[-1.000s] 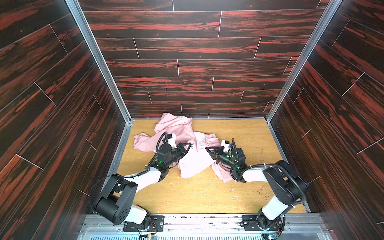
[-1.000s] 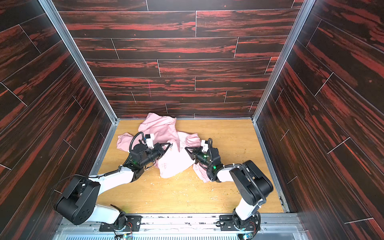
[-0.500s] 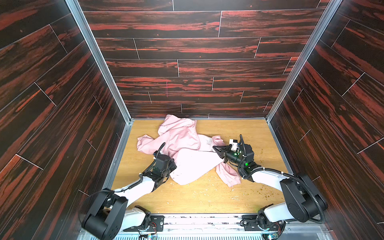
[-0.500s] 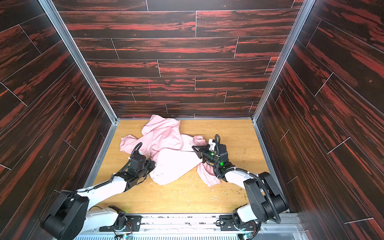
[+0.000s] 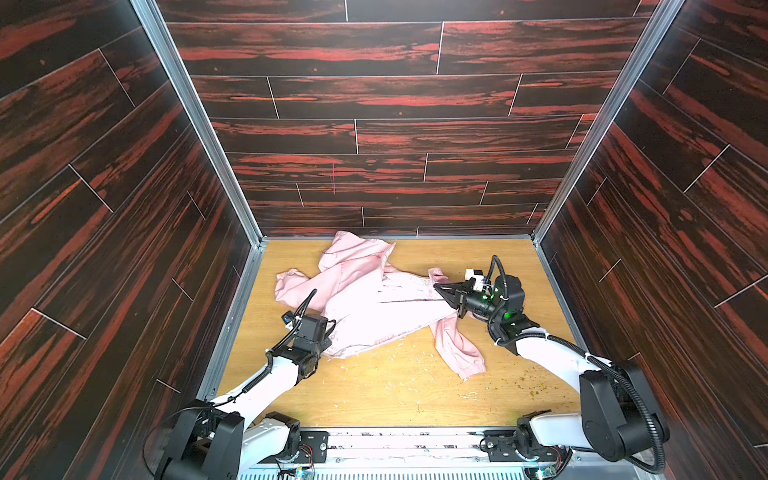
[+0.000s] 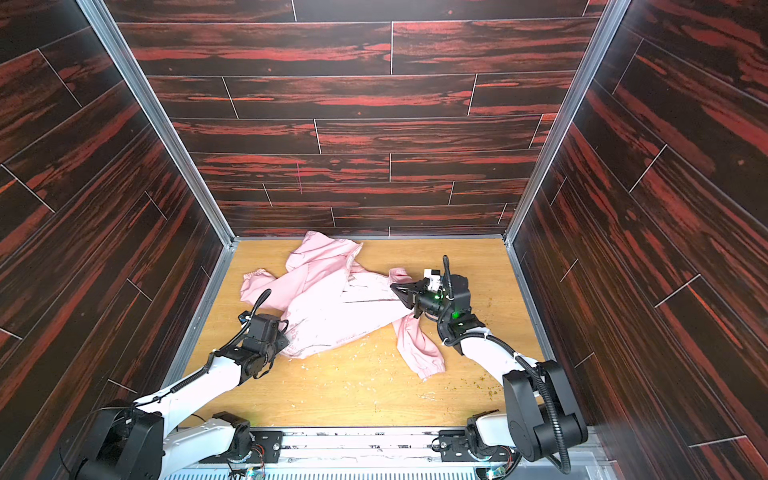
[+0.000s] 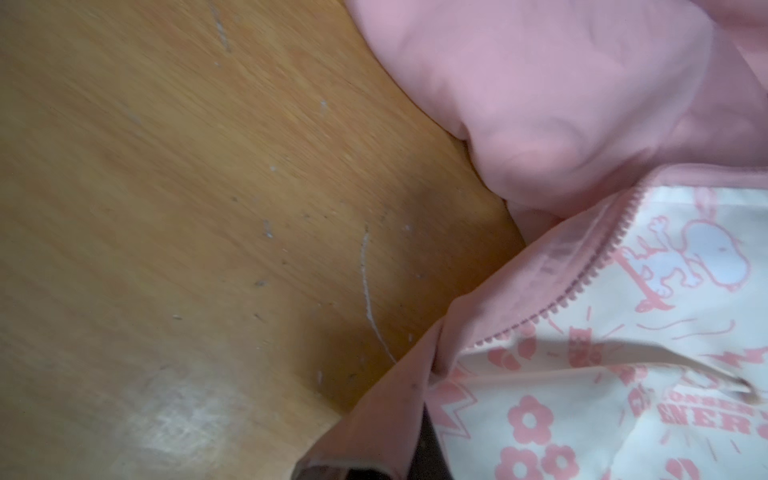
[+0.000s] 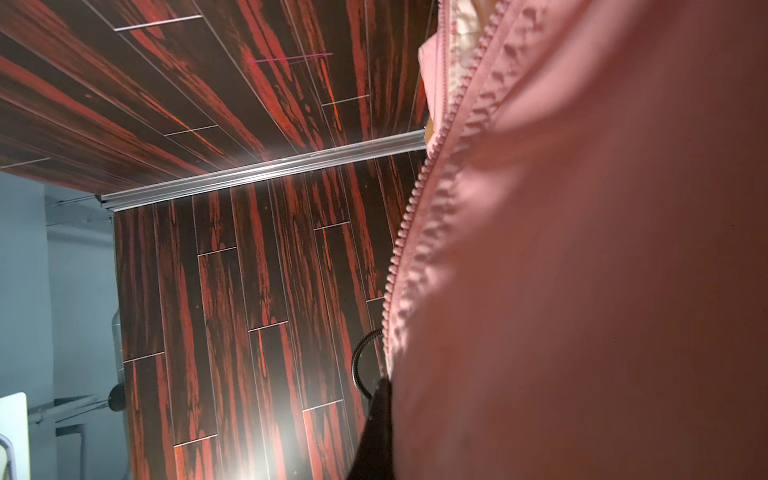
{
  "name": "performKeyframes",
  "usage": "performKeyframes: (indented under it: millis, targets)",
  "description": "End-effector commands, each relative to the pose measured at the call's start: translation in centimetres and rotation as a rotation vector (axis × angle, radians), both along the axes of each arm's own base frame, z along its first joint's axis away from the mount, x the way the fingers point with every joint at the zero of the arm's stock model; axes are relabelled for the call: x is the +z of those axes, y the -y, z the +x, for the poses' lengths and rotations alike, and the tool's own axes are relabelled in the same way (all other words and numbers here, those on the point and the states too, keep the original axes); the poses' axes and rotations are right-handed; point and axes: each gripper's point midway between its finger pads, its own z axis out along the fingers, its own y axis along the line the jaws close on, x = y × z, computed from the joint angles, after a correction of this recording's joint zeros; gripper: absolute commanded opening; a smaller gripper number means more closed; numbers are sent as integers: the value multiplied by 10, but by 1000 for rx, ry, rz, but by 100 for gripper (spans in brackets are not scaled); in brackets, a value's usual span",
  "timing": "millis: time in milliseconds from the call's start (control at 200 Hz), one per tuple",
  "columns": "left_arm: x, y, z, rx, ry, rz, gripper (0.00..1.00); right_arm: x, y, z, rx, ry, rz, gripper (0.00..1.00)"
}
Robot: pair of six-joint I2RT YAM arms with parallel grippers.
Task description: Zip up the jacket
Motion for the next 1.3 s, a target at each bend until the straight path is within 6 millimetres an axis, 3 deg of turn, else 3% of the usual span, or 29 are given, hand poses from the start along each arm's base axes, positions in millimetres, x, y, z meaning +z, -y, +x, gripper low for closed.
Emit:
performKeyframes:
  millis: [0,175,376,696,892,1017,1127,1187,1292]
  targets:
    - [10,-18,-2,37,-9,61,0,18,9,-9,43,3,27,0]
    - [11,-37,-6,77,-26,78,0,24,34,-4,14,20,16,0]
    - [15,-55,-8,121,-36,85,0,31,46,0,30,28,43,0]
    - [20,-82,-1,180,-34,94,0,60,76,3,39,84,38,0]
    - [27,-93,12,196,-24,87,0,57,79,-3,82,101,-18,0]
    - [32,-82,25,149,-21,35,0,52,77,-1,71,93,-17,0]
    - [34,-58,42,52,28,-78,0,52,70,3,46,96,-7,0]
    - [37,-40,50,-1,71,-146,0,46,56,5,50,93,-28,0]
    - [52,-3,60,-97,126,-214,0,22,5,2,71,92,-94,0]
